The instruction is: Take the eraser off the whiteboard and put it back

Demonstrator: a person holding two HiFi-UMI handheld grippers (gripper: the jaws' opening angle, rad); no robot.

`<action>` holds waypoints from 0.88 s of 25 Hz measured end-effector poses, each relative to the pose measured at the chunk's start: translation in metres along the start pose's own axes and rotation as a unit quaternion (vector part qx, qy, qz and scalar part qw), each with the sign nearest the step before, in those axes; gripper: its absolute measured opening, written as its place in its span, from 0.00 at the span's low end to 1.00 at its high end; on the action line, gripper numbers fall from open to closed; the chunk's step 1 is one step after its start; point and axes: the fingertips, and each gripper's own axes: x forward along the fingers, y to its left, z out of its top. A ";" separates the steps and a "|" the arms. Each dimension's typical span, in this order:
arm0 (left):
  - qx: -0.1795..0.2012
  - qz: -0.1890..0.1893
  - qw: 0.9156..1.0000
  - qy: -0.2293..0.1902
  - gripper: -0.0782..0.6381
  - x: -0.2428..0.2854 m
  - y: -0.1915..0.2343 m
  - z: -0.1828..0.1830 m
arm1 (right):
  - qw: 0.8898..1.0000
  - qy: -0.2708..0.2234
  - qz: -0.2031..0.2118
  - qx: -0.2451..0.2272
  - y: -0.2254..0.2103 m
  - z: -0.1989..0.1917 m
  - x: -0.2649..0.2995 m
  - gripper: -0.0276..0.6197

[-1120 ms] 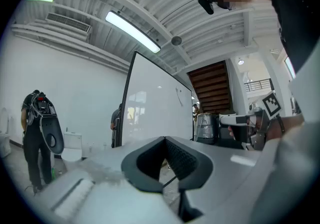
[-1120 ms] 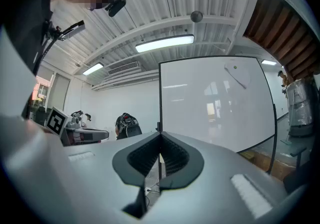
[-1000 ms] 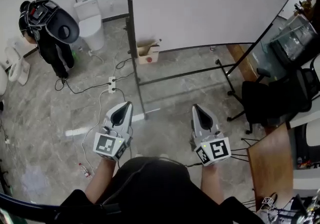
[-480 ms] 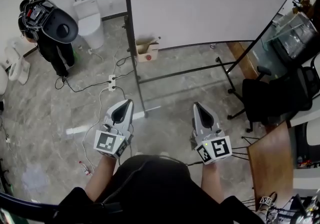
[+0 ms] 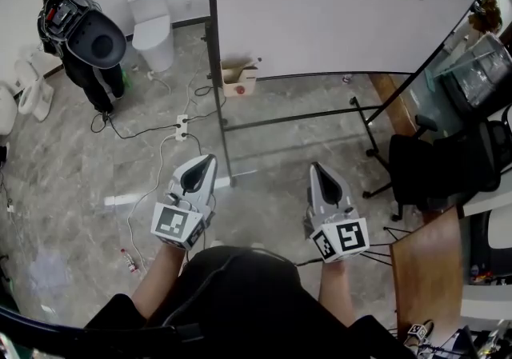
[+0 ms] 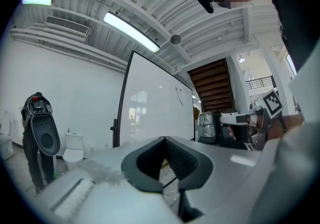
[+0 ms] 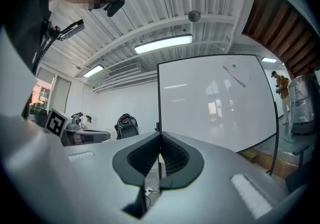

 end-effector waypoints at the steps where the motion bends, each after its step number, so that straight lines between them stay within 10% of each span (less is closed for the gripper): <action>1: 0.002 0.002 1.000 0.001 0.12 0.001 -0.002 -0.001 | 1.000 0.000 0.002 0.000 -0.002 -0.001 -0.001 0.06; 22: 0.000 0.049 0.999 0.022 0.12 0.003 -0.051 -0.018 | 0.998 0.010 0.064 0.021 -0.035 -0.019 -0.023 0.06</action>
